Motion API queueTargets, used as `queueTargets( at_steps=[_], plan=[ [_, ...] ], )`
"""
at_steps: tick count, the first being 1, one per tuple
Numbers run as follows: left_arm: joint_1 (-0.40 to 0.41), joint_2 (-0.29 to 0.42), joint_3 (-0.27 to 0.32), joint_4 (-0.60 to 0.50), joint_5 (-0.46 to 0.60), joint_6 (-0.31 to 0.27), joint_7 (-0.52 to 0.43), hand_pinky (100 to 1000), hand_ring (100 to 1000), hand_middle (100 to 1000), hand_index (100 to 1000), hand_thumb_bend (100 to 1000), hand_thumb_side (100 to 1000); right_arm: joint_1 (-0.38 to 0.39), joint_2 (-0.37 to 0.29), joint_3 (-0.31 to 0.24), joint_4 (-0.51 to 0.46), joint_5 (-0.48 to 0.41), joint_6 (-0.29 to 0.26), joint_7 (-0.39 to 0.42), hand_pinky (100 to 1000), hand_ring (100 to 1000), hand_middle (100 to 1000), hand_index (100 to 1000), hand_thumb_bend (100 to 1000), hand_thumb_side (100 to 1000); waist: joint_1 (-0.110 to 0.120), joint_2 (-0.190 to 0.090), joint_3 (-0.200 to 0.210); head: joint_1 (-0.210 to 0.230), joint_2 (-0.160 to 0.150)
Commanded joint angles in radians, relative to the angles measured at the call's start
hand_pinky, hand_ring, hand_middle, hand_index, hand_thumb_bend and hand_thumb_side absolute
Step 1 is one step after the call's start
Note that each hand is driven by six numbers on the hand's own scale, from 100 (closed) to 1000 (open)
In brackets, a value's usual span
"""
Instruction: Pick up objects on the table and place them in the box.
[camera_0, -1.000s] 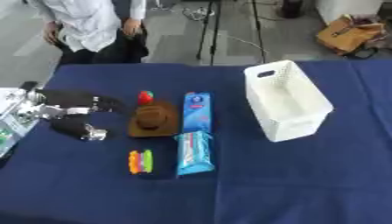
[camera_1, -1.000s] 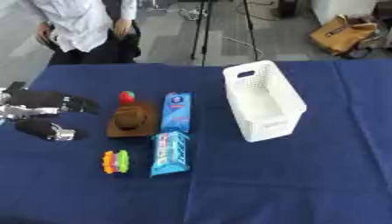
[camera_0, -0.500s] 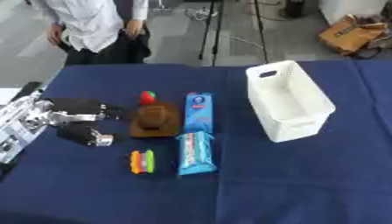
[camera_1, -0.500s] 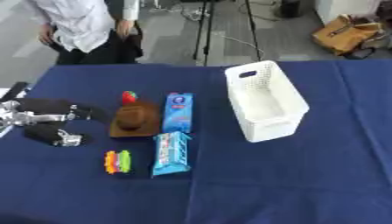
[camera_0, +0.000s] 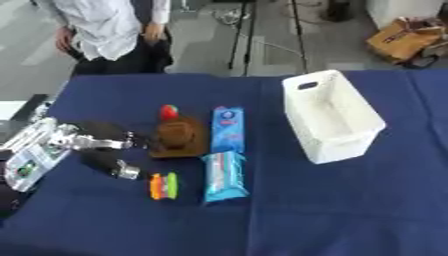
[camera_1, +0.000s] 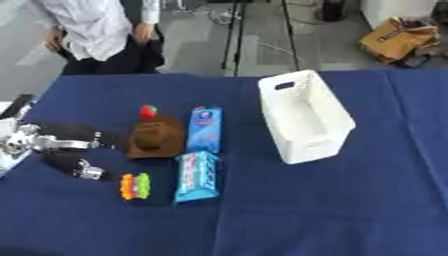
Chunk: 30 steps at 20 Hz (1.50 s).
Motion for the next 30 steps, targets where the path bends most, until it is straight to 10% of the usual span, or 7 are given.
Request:
queueTargets(
  at_steps=[1, 6, 11, 19, 30],
  plan=[
    [-0.022, 0.02, 0.004, -0.001, 0.017, -0.026, -0.053, 1000, 1000, 1000, 1000, 532, 1000, -0.008, -0.016, -0.008, -0.016, -0.008, 0.001, -0.008, 884, 914, 881, 857, 100, 1000, -0.004, -0.011, 0.0, 0.006, -0.009],
    [-0.017, 0.014, -0.001, 0.009, 0.047, 0.006, -0.031, 1000, 1000, 1000, 1000, 281, 1000, -0.007, -0.012, -0.007, -0.016, -0.011, 0.003, -0.01, 882, 913, 877, 852, 100, 1000, -0.003, -0.01, -0.001, 0.011, -0.01],
    [-0.016, 0.01, -0.015, 0.014, 0.064, 0.049, -0.041, 1000, 1000, 1000, 1000, 324, 1000, -0.008, -0.01, -0.004, -0.016, -0.017, 0.001, -0.017, 882, 912, 876, 850, 100, 1000, -0.003, -0.008, -0.003, 0.015, -0.013],
    [-0.017, 0.001, -0.031, 0.011, 0.012, 0.056, -0.114, 1000, 1000, 1000, 1000, 643, 1000, -0.009, -0.007, -0.003, -0.016, -0.026, 0.003, -0.025, 877, 910, 872, 841, 100, 1000, -0.003, -0.006, -0.007, 0.022, -0.009],
    [-0.003, -0.009, -0.032, -0.009, -0.085, 0.002, -0.066, 1000, 1000, 1000, 1000, 522, 1000, -0.005, -0.001, -0.002, -0.016, -0.038, 0.005, -0.033, 874, 908, 866, 827, 100, 1000, -0.004, -0.005, -0.007, 0.022, -0.013]
  ],
)
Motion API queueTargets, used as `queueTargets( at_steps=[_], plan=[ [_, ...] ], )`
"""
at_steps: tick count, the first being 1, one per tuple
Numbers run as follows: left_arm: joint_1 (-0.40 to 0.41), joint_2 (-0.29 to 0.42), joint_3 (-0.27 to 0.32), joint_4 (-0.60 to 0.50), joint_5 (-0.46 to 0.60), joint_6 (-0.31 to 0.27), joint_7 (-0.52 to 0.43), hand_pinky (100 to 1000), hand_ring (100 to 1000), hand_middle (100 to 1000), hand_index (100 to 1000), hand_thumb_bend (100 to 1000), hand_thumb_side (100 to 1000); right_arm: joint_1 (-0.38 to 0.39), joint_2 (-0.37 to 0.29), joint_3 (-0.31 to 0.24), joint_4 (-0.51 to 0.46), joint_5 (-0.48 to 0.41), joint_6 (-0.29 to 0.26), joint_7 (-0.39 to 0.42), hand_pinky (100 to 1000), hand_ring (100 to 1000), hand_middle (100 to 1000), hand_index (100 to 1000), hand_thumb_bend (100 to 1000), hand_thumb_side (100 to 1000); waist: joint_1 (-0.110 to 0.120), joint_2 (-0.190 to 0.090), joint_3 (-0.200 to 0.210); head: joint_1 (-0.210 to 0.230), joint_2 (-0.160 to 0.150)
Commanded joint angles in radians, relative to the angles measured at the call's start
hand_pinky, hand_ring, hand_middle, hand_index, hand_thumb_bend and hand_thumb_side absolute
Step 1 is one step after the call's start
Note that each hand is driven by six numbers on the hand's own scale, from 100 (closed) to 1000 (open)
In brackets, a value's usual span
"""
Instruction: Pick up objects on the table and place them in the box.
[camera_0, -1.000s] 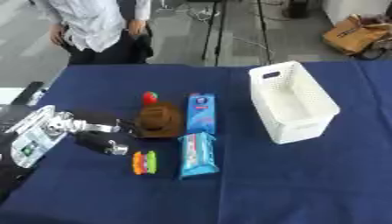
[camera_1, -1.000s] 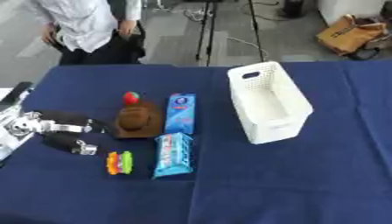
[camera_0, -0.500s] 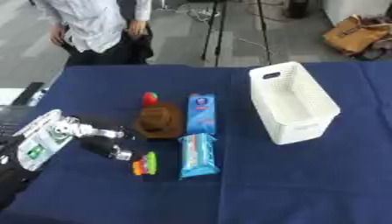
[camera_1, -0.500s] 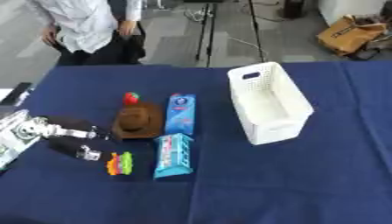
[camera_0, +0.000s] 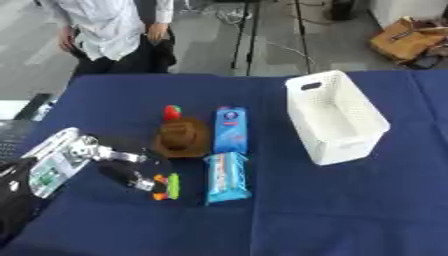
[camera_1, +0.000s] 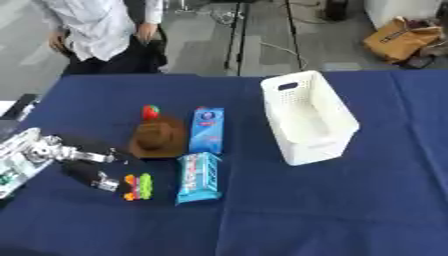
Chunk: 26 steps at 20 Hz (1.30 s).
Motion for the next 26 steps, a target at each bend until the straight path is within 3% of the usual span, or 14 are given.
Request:
queueTargets(
  at_steps=[1, 9, 18, 24, 25, 26],
  plan=[
    [-0.005, 0.016, 0.012, -0.015, -0.039, -0.04, -0.008, 1000, 1000, 1000, 1000, 522, 1000, -0.006, -0.017, -0.009, -0.016, -0.01, 0.0, -0.009, 874, 908, 866, 827, 100, 1000, -0.005, -0.011, 0.0, 0.005, -0.007],
    [0.003, -0.001, 0.004, 0.005, -0.138, -0.038, 0.025, 1000, 1000, 1000, 1000, 553, 1000, -0.007, -0.013, -0.009, -0.016, -0.017, -0.004, -0.018, 872, 906, 862, 823, 100, 1000, -0.01, -0.007, -0.005, 0.013, -0.012],
    [0.0, -0.025, 0.008, 0.033, -0.178, -0.038, 0.057, 1000, 1000, 1000, 1000, 516, 1000, -0.007, -0.008, -0.009, -0.016, -0.022, -0.005, -0.022, 871, 906, 859, 819, 100, 1000, -0.014, -0.004, -0.008, 0.018, -0.014],
    [0.0, -0.032, 0.008, 0.044, -0.204, -0.052, 0.066, 1000, 1000, 1000, 1000, 461, 1000, -0.006, -0.007, -0.01, -0.016, -0.028, -0.007, -0.033, 869, 904, 856, 814, 100, 1000, -0.016, -0.003, -0.011, 0.018, -0.016],
    [-0.002, -0.033, 0.01, 0.044, -0.208, -0.053, 0.069, 1000, 998, 962, 1000, 344, 1000, -0.005, -0.007, -0.01, -0.016, -0.029, -0.007, -0.033, 868, 904, 854, 810, 100, 1000, -0.015, -0.003, -0.011, 0.018, -0.015],
    [-0.003, -0.035, 0.011, 0.044, -0.21, -0.051, 0.073, 1000, 998, 962, 1000, 344, 1000, -0.004, -0.006, -0.01, -0.016, -0.029, -0.006, -0.033, 868, 904, 854, 810, 100, 1000, -0.015, -0.004, -0.011, 0.018, -0.015]
  ],
)
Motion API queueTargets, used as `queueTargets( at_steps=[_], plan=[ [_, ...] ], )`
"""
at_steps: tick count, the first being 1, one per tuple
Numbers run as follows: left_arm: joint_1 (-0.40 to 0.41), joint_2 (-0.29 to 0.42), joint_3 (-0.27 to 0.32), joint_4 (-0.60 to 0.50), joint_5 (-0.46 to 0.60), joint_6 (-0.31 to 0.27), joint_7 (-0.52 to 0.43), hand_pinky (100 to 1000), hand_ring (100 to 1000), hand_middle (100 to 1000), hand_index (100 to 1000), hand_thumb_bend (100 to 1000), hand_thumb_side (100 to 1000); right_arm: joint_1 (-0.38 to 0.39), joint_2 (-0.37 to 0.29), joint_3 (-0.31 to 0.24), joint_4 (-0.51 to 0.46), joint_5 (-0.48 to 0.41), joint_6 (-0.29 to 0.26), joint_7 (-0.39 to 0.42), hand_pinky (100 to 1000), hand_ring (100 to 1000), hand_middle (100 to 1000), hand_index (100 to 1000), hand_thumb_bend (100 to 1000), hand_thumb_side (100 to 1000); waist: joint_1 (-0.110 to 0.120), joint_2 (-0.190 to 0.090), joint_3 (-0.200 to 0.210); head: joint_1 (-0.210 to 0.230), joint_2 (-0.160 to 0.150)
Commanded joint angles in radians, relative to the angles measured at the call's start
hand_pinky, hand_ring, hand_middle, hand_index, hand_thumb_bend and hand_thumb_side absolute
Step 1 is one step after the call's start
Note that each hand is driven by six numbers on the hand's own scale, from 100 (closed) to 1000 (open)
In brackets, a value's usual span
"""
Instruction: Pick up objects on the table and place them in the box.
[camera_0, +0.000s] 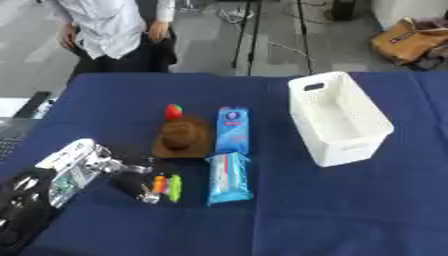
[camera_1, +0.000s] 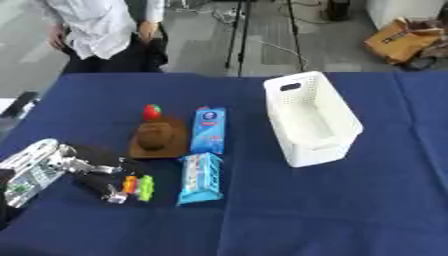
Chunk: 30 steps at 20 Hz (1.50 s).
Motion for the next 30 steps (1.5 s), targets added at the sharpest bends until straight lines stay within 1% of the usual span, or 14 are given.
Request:
queueTargets(
  at_steps=[1, 8, 9, 10, 11, 13, 14, 15, 18, 19, 21, 23, 27, 30],
  plan=[
    [-0.017, 0.016, 0.01, -0.004, -0.012, -0.005, 0.007, 1000, 970, 947, 1000, 359, 1000, -0.005, -0.016, -0.01, -0.016, -0.007, 0.0, -0.006, 868, 904, 853, 806, 100, 1000, -0.003, -0.013, 0.001, 0.002, -0.008],
    [-0.021, 0.011, 0.007, 0.008, -0.03, -0.005, 0.003, 1000, 944, 918, 1000, 383, 1000, -0.005, -0.016, -0.011, -0.016, -0.011, -0.005, -0.014, 866, 903, 850, 802, 100, 1000, -0.001, -0.013, -0.002, 0.003, -0.007],
    [-0.022, 0.01, 0.006, 0.009, -0.031, -0.006, 0.001, 1000, 942, 912, 1000, 426, 1000, -0.005, -0.016, -0.011, -0.016, -0.012, -0.005, -0.015, 866, 902, 848, 801, 100, 1000, -0.001, -0.013, -0.002, 0.003, -0.006],
    [-0.022, 0.009, 0.005, 0.011, -0.033, -0.008, -0.003, 1000, 942, 912, 1000, 426, 1000, -0.006, -0.016, -0.011, -0.016, -0.014, -0.006, -0.016, 866, 902, 848, 801, 100, 1000, -0.001, -0.013, -0.003, 0.004, -0.006],
    [-0.023, 0.008, 0.005, 0.012, -0.033, -0.01, -0.006, 1000, 934, 903, 1000, 402, 1000, -0.006, -0.016, -0.011, -0.016, -0.015, -0.006, -0.017, 866, 902, 848, 802, 100, 1000, -0.001, -0.013, -0.003, 0.004, -0.006],
    [-0.024, 0.005, 0.005, 0.016, -0.032, -0.012, -0.013, 1000, 934, 899, 1000, 363, 960, -0.005, -0.016, -0.011, -0.016, -0.018, -0.007, -0.02, 865, 902, 847, 801, 100, 1000, -0.001, -0.012, -0.004, 0.003, -0.008],
    [-0.025, 0.003, 0.004, 0.018, -0.03, -0.013, -0.018, 1000, 934, 899, 1000, 363, 960, -0.006, -0.016, -0.011, -0.016, -0.019, -0.007, -0.021, 865, 902, 847, 801, 100, 1000, -0.001, -0.012, -0.004, 0.003, -0.008],
    [-0.026, 0.002, 0.004, 0.02, -0.029, -0.013, -0.023, 1000, 936, 899, 1000, 368, 907, -0.006, -0.016, -0.011, -0.016, -0.021, -0.008, -0.023, 865, 902, 847, 801, 100, 1000, -0.002, -0.012, -0.004, 0.004, -0.008],
    [-0.028, 0.001, 0.004, 0.022, -0.034, -0.015, -0.035, 1000, 934, 897, 1000, 357, 883, -0.006, -0.016, -0.011, -0.016, -0.023, -0.009, -0.027, 865, 902, 847, 801, 100, 1000, -0.002, -0.013, -0.005, 0.004, -0.01],
    [-0.028, 0.0, 0.004, 0.022, -0.035, -0.016, -0.038, 1000, 934, 899, 1000, 361, 809, -0.006, -0.016, -0.011, -0.016, -0.024, -0.009, -0.029, 864, 901, 845, 799, 100, 1000, -0.002, -0.013, -0.005, 0.004, -0.01],
    [-0.028, -0.002, 0.001, 0.025, -0.046, -0.018, -0.05, 1000, 939, 906, 1000, 342, 717, -0.007, -0.016, -0.011, -0.016, -0.028, -0.012, -0.033, 864, 901, 843, 797, 100, 1000, -0.003, -0.013, -0.006, 0.004, -0.012],
    [-0.028, -0.003, 0.0, 0.028, -0.051, -0.018, -0.058, 1000, 941, 908, 1000, 335, 694, -0.007, -0.016, -0.011, -0.016, -0.032, -0.014, -0.036, 864, 901, 842, 796, 100, 1000, -0.003, -0.013, -0.007, 0.004, -0.012],
    [-0.029, -0.006, -0.001, 0.034, -0.042, -0.02, -0.083, 1000, 951, 919, 1000, 352, 721, -0.006, -0.015, -0.011, -0.016, -0.04, -0.015, -0.04, 863, 901, 841, 796, 100, 1000, -0.003, -0.012, -0.008, 0.003, -0.011],
    [-0.032, -0.007, 0.0, 0.034, -0.044, -0.014, -0.087, 1000, 945, 909, 1000, 354, 695, -0.007, -0.014, -0.011, -0.016, -0.045, -0.018, -0.045, 862, 900, 838, 791, 100, 1000, -0.003, -0.012, -0.009, 0.004, -0.012]
  ],
)
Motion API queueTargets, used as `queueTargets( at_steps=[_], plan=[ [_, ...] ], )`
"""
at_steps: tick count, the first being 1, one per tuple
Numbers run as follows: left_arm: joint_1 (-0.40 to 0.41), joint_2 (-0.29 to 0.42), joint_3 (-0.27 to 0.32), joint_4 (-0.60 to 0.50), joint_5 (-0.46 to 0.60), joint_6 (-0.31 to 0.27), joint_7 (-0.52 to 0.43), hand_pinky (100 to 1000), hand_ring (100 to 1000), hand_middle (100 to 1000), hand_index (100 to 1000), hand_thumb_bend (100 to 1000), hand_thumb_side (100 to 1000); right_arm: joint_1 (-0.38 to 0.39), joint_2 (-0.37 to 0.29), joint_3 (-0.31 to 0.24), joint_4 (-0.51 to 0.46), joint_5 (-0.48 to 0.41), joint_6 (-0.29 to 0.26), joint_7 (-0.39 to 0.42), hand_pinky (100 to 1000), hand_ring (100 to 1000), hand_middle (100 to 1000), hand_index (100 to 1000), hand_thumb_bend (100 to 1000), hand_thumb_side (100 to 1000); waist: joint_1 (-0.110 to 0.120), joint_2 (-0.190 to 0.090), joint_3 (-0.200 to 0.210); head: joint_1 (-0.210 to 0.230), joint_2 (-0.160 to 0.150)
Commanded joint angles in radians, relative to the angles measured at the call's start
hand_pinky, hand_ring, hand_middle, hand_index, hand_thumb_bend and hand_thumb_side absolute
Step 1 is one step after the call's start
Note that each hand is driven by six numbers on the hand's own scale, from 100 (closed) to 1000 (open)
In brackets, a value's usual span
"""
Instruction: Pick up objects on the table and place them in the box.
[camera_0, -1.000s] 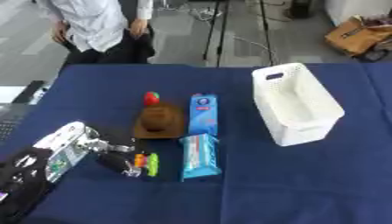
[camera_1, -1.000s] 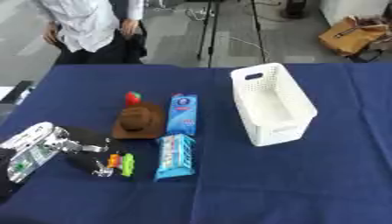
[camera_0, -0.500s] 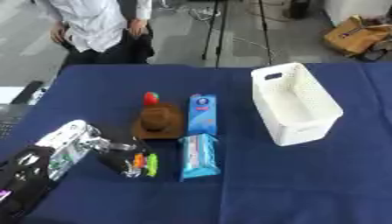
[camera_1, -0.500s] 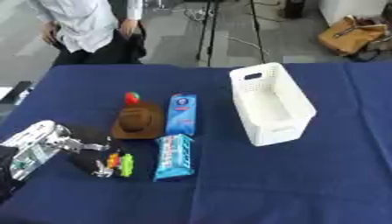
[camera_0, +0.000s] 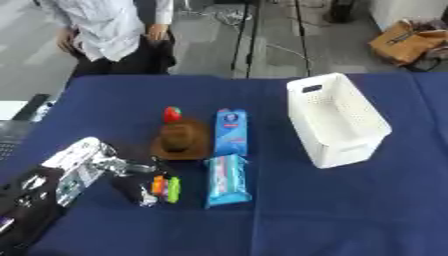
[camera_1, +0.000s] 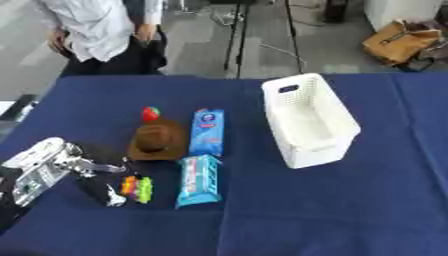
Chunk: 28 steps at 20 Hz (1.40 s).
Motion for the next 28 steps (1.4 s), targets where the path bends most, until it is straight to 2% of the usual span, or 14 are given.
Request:
queueTargets(
  at_steps=[1, 3, 7, 19, 24, 26, 27, 28],
  plan=[
    [-0.006, 0.01, -0.001, 0.01, -0.01, -0.032, -0.047, 1000, 935, 903, 1000, 351, 681, -0.01, -0.016, -0.011, -0.016, -0.01, -0.002, -0.01, 862, 900, 837, 791, 100, 1000, -0.007, -0.011, -0.002, 0.004, -0.007],
    [-0.006, 0.008, -0.002, 0.011, -0.016, -0.033, -0.039, 1000, 926, 893, 1000, 333, 665, -0.009, -0.016, -0.011, -0.016, -0.013, -0.003, -0.011, 862, 900, 836, 790, 100, 1000, -0.007, -0.011, -0.003, 0.005, -0.008],
    [-0.003, 0.003, -0.005, 0.015, -0.019, -0.026, -0.008, 1000, 910, 866, 1000, 354, 720, -0.008, -0.015, -0.013, -0.016, -0.015, -0.004, -0.015, 861, 900, 835, 789, 100, 1000, -0.007, -0.011, -0.004, 0.005, -0.008],
    [-0.003, -0.012, -0.016, 0.033, -0.037, -0.014, 0.003, 1000, 873, 801, 1000, 365, 755, -0.006, -0.013, -0.015, -0.016, -0.022, -0.005, -0.03, 860, 899, 832, 787, 100, 1000, -0.007, -0.009, -0.008, 0.006, -0.012],
    [-0.002, -0.016, -0.019, 0.037, -0.049, -0.015, 0.003, 1000, 844, 781, 1000, 372, 728, -0.006, -0.013, -0.016, -0.016, -0.026, -0.007, -0.04, 859, 898, 829, 785, 100, 1000, -0.006, -0.009, -0.008, 0.007, -0.01],
    [-0.002, -0.019, -0.029, 0.039, -0.064, -0.021, -0.002, 1000, 808, 752, 993, 369, 674, -0.006, -0.013, -0.016, -0.016, -0.029, -0.008, -0.045, 859, 898, 828, 784, 100, 1000, -0.006, -0.009, -0.008, 0.007, -0.008],
    [-0.002, -0.021, -0.031, 0.04, -0.071, -0.024, -0.003, 1000, 808, 752, 993, 369, 674, -0.006, -0.013, -0.016, -0.016, -0.031, -0.008, -0.047, 859, 898, 828, 784, 100, 1000, -0.006, -0.009, -0.008, 0.008, -0.008],
    [-0.002, -0.022, -0.031, 0.041, -0.076, -0.026, -0.003, 1000, 791, 734, 984, 329, 624, -0.006, -0.013, -0.016, -0.016, -0.032, -0.009, -0.049, 858, 898, 827, 784, 100, 1000, -0.006, -0.009, -0.008, 0.007, -0.008]
  ],
)
